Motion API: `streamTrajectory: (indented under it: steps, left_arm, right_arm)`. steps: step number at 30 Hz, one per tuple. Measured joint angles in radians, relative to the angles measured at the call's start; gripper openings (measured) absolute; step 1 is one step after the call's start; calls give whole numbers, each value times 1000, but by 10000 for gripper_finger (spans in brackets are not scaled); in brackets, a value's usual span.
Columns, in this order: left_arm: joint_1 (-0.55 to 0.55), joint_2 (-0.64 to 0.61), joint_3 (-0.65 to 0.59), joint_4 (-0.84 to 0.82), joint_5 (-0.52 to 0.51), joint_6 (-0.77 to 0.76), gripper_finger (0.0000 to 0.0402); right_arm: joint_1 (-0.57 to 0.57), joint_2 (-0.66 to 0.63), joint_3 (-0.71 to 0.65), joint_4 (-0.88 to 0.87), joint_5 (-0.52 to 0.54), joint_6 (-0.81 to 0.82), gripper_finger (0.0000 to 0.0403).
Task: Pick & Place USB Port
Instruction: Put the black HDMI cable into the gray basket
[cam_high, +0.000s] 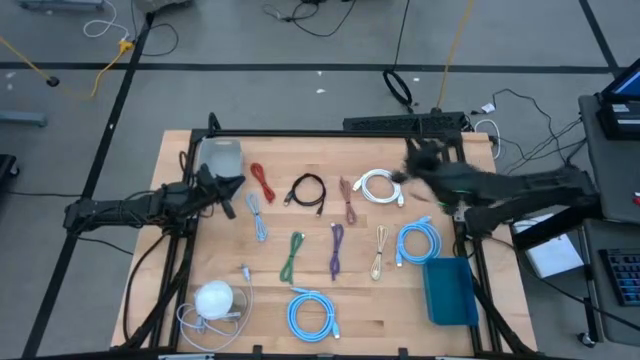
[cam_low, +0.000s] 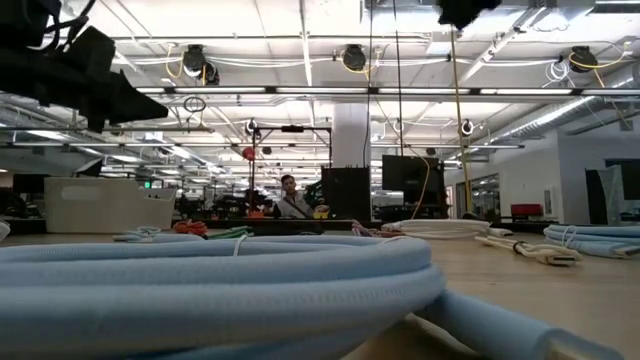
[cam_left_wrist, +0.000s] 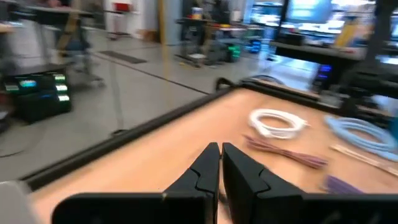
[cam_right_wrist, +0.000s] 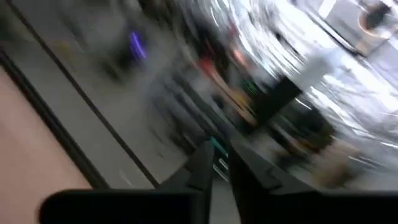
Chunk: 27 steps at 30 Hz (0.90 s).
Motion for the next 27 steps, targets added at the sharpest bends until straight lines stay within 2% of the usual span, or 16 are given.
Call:
streamTrajectory:
  steps: [2,4,6,8,11,14,16,19,22,24,27]
  left_arm:
    - [0,0,0,8,34,9,21]
    - [0,0,0,22,41,39,21]
    - [0,0,0,22,41,148,21]
    - [-3,0,0,39,59,294,21]
    - [-4,16,35,44,66,370,21]
    - [-6,98,92,31,123,340,21]
    - [-20,189,127,28,178,324,21]
    - [-56,361,185,33,179,327,27]
    - [-107,573,265,14,101,356,54]
    - [-146,717,332,-64,-18,384,86]
    - [-187,893,439,-146,-224,373,143]
  right_arm:
    - [-15,124,89,-82,61,45,80]
    - [-33,208,147,-89,85,51,112]
    - [-38,265,175,-86,84,63,139]
    - [-39,301,174,-98,33,129,159]
    - [-26,317,139,-109,-90,306,179]
    - [-16,316,68,-106,-187,444,190]
    - [-16,314,10,-109,-218,514,192]
    - [-18,311,-68,-101,-223,613,194]
    - [-26,312,-124,-102,-279,695,194]
    - [-33,311,-145,-101,-320,739,194]
    - [-35,311,-169,-101,-323,755,194]
